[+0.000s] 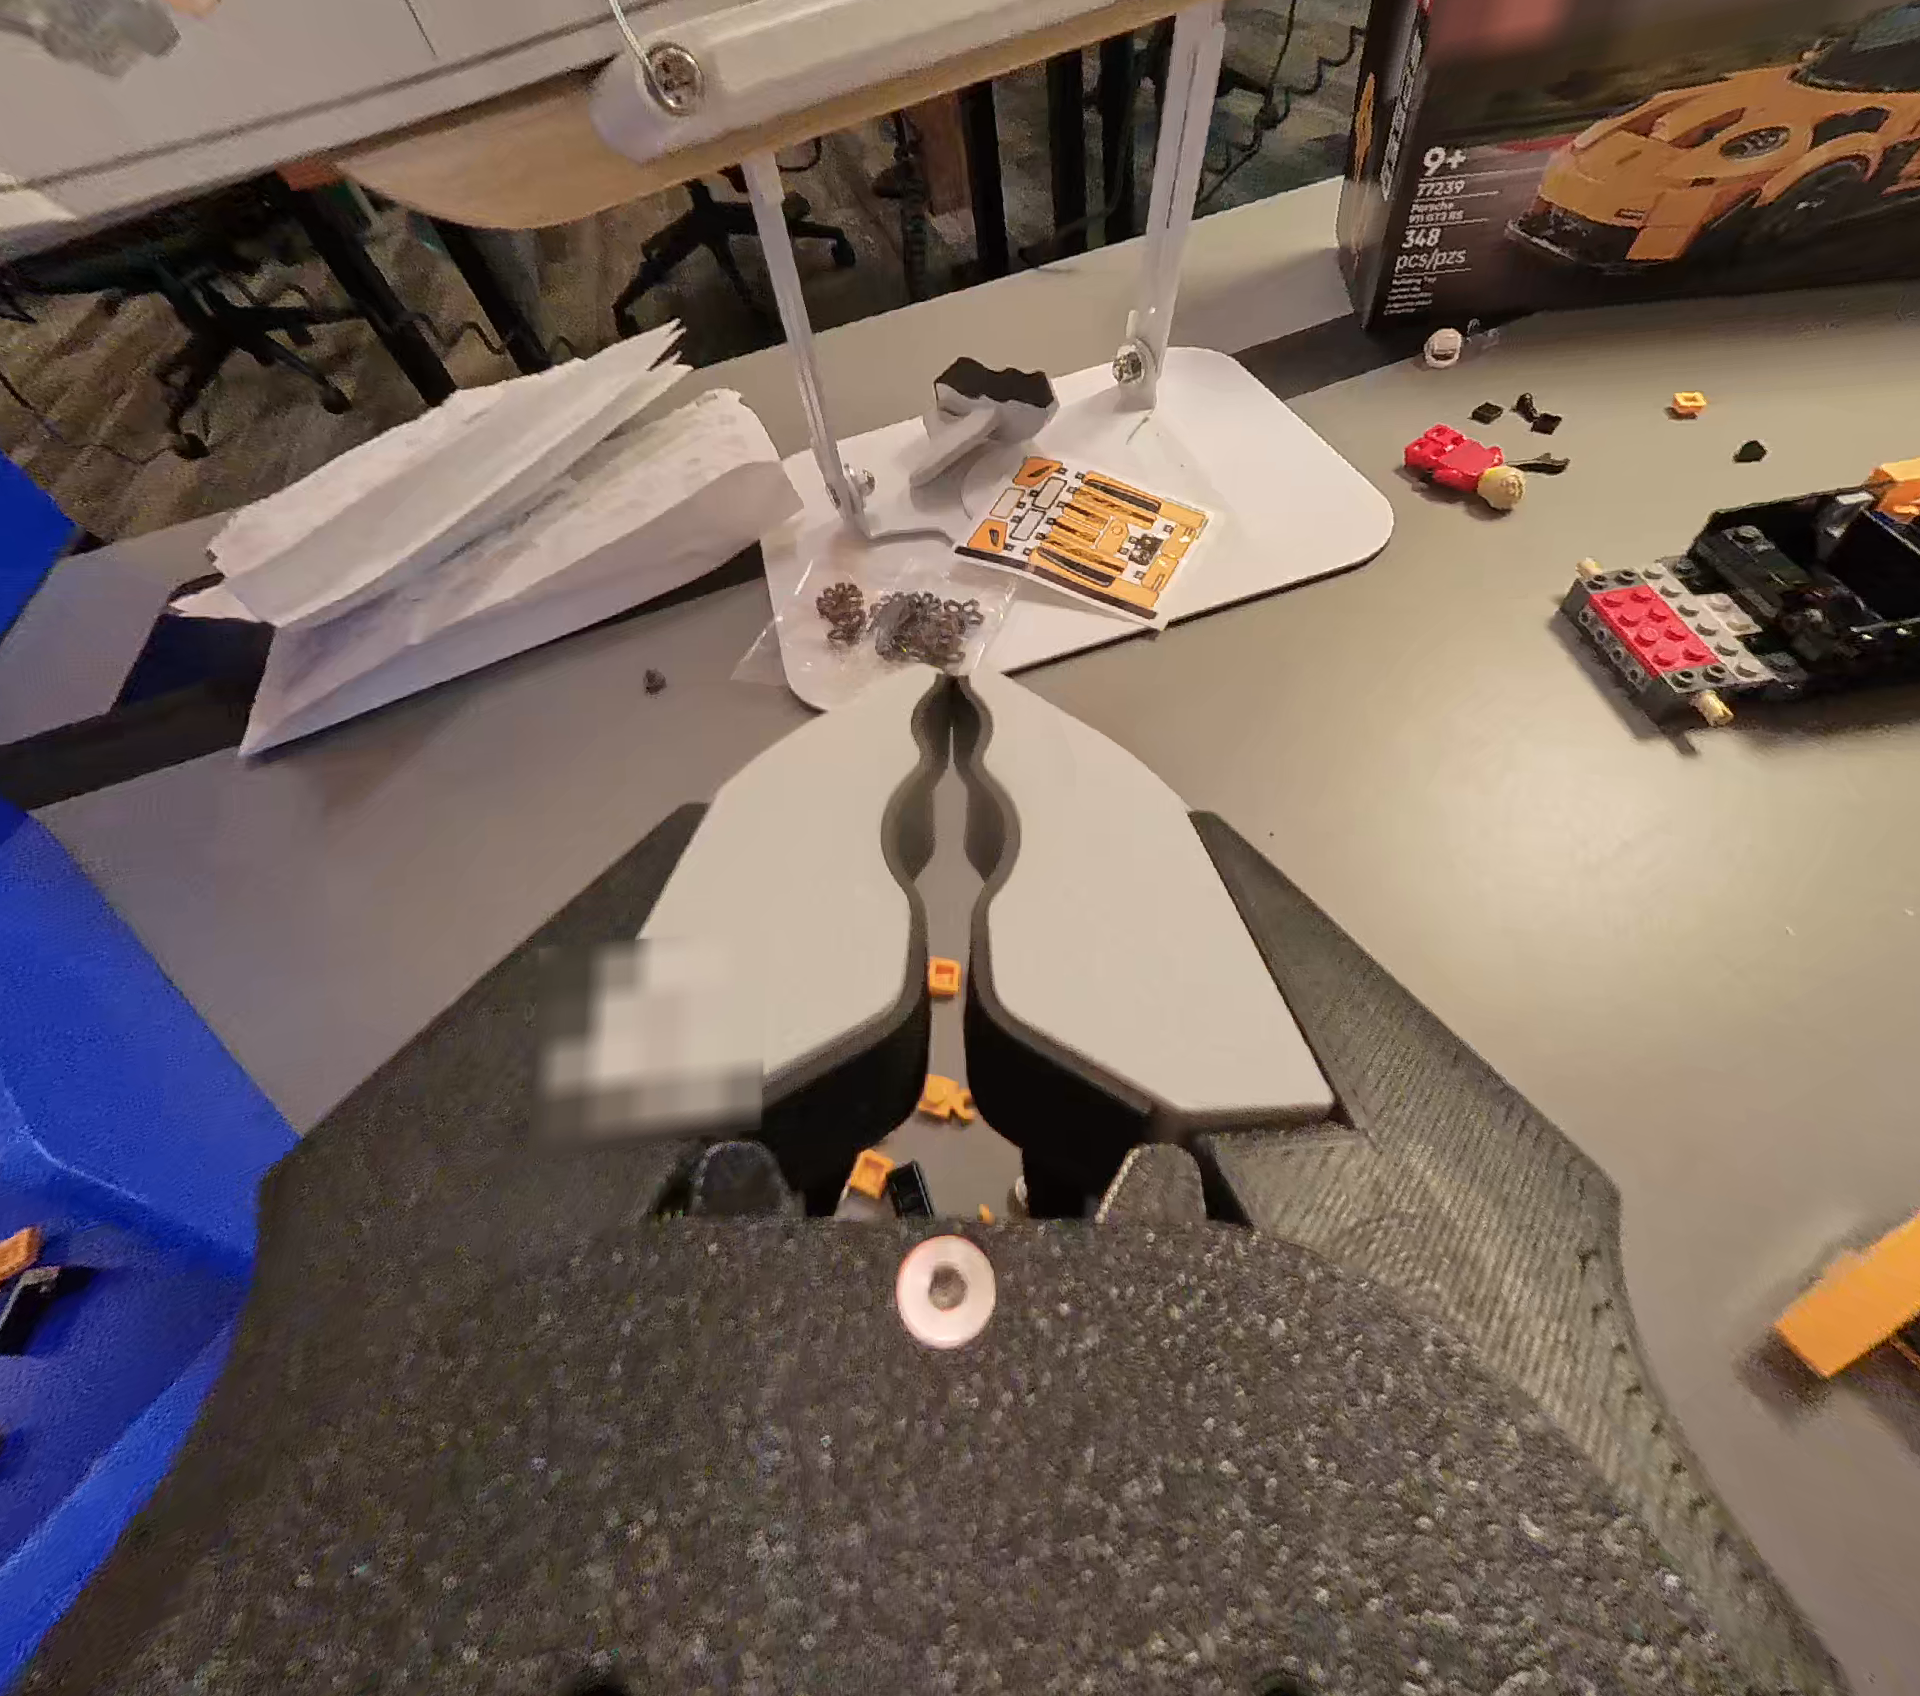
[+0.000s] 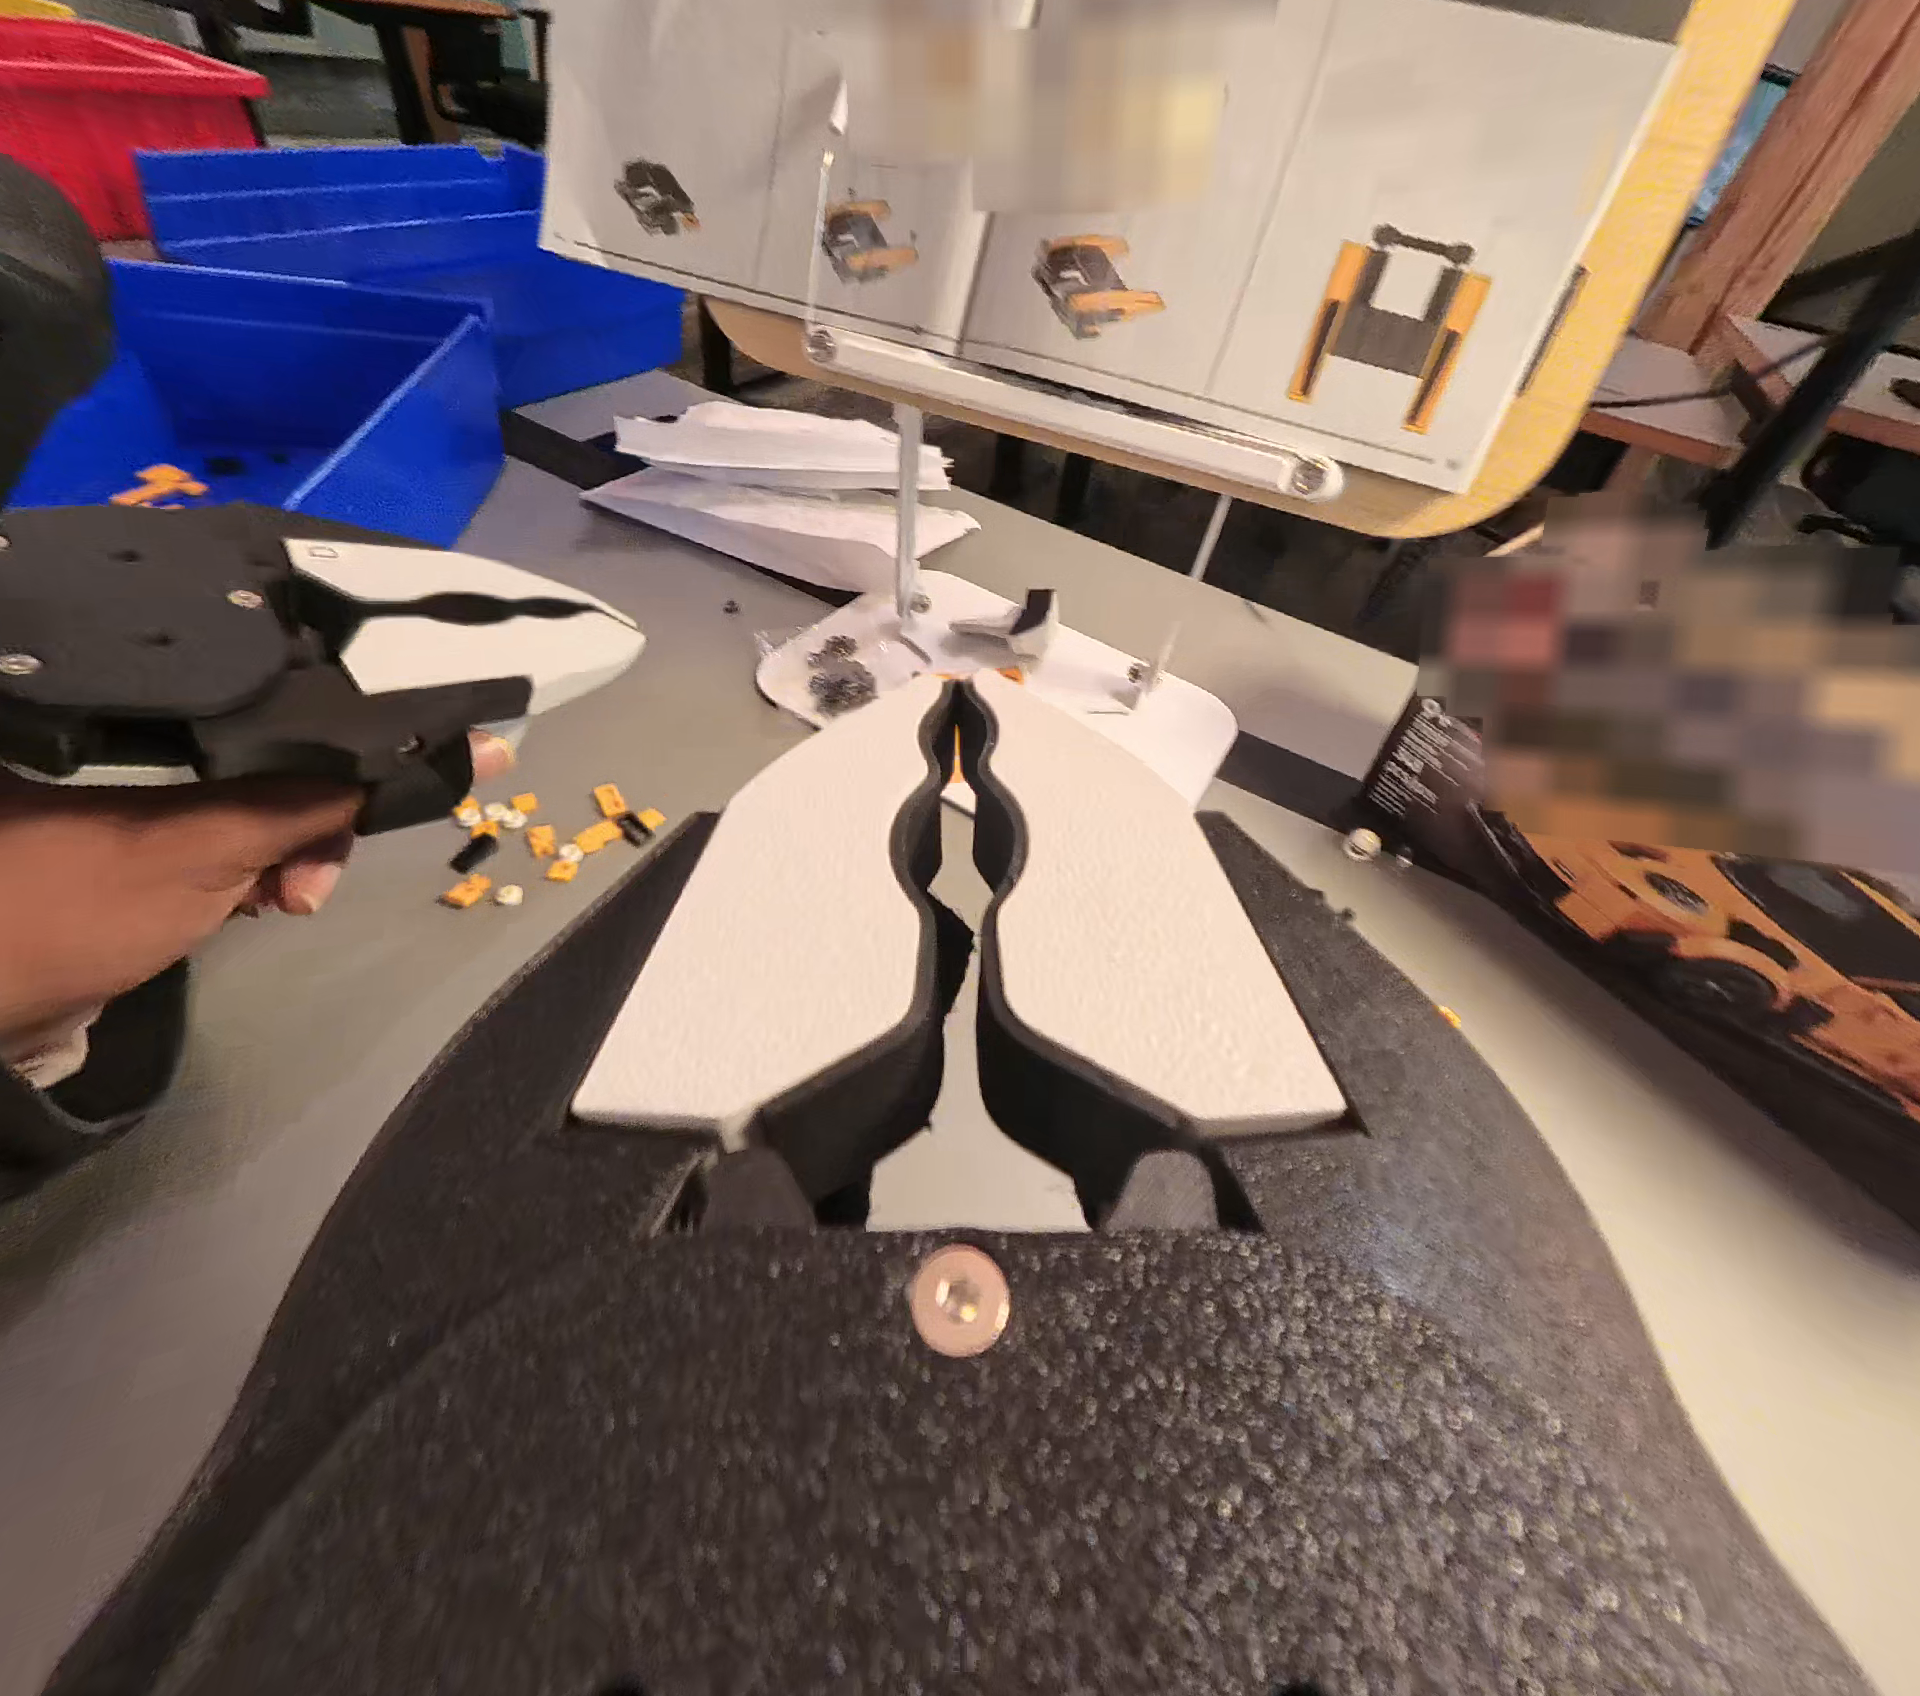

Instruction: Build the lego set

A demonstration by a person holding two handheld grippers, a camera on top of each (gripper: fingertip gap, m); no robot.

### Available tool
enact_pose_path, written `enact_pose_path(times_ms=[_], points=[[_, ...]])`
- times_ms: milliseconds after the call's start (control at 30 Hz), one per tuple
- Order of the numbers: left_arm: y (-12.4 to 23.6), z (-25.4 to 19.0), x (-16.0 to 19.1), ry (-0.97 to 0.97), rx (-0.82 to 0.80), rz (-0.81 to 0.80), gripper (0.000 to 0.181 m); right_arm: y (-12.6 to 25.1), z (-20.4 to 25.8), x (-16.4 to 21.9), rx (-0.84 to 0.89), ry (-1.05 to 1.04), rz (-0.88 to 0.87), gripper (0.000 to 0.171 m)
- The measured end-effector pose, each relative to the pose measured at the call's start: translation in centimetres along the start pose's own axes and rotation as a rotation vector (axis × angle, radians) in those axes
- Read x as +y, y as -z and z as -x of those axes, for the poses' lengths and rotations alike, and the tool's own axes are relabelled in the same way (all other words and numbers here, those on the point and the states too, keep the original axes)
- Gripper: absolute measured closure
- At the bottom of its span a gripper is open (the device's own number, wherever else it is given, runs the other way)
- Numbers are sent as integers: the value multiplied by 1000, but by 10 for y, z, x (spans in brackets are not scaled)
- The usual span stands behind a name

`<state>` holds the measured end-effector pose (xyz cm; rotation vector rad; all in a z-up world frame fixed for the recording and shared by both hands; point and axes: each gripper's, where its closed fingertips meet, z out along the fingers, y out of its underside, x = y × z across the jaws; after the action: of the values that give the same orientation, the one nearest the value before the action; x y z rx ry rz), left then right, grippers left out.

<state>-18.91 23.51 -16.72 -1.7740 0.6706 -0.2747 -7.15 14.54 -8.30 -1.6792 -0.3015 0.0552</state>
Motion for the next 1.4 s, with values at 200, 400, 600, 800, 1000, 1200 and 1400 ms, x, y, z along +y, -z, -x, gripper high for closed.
enact_pose_path(times_ms=[200,400,600,800,1000,1200,1400], points=[[29,-32,-21,1,116,-40,181,5,16,3,-22,44,23,171],[82,-48,-65,-27,215,-100,181,38,9,4,-39,13,77,171],[150,-87,-16,18,361,15,181,95,30,61,-91,-8,254,171],[180,-137,52,198,448,76,181,125,77,132,-81,-78,383,171],[167,-156,79,136,434,154,181,121,104,161,-94,-99,464,171],[146,-152,84,87,397,169,181,112,103,165,-76,-121,495,171],[140,-152,86,76,386,176,181,110,101,167,-59,-124,509,171]])
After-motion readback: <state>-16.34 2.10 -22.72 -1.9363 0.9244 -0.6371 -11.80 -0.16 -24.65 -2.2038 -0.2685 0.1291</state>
